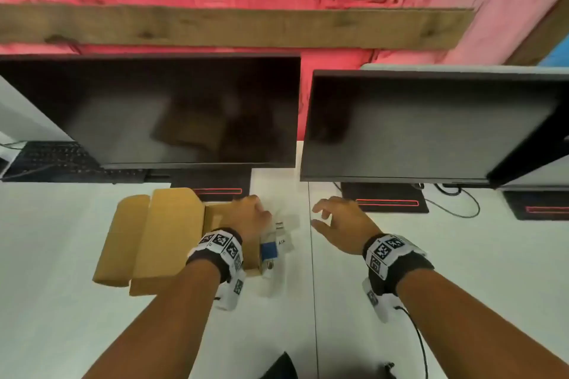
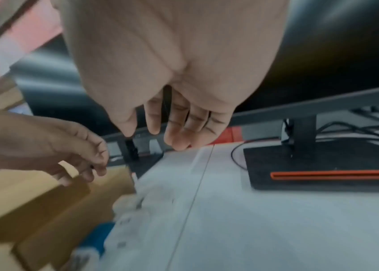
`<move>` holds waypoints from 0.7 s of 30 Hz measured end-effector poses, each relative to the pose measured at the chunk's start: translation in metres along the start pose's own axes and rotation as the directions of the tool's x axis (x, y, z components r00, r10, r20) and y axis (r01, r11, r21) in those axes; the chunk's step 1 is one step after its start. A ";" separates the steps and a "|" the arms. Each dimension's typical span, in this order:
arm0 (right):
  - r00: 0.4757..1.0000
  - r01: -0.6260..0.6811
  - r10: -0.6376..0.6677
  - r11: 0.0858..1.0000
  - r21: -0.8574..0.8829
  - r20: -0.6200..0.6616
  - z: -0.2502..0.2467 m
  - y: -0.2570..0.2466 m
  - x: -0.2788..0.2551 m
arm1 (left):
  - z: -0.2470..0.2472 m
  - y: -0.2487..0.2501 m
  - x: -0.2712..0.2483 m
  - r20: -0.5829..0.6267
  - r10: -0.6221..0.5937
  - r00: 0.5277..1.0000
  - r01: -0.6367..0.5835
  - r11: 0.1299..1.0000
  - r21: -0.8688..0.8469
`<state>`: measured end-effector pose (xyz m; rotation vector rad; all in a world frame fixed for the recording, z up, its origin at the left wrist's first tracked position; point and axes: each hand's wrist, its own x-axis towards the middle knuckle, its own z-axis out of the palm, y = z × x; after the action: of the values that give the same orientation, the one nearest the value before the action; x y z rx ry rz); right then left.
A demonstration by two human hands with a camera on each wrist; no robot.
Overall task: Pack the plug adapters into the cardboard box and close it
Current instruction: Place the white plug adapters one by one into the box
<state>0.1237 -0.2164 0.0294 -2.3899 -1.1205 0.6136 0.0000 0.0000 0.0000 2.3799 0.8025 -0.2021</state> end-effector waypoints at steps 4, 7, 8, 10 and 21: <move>0.980 -0.004 0.018 0.998 -0.069 0.197 0.029 0.006 0.002 | 0.027 -0.019 -0.009 0.126 -0.106 0.986 0.087 0.986 0.144; 0.933 0.129 -0.080 0.985 -0.118 0.350 0.053 -0.001 0.003 | 0.046 -0.028 -0.014 0.218 -0.217 0.952 0.177 0.966 0.189; 0.912 0.173 -0.112 0.977 -0.121 0.394 0.059 -0.004 0.003 | 0.049 -0.030 -0.014 0.228 -0.228 0.947 0.182 0.961 0.208; 0.878 0.234 -0.158 0.965 -0.117 0.451 0.071 -0.009 0.005 | 0.055 -0.035 -0.012 0.231 -0.265 0.936 0.214 0.951 0.222; 0.751 0.539 -0.384 0.827 -0.161 0.538 0.117 -0.004 -0.005 | 0.065 -0.019 -0.026 0.293 -0.295 0.909 0.243 0.949 0.201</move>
<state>0.0530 -0.1960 -0.0624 -2.0859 -2.0983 0.9397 -0.0289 -0.0398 -0.0534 2.2858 0.9837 -0.7741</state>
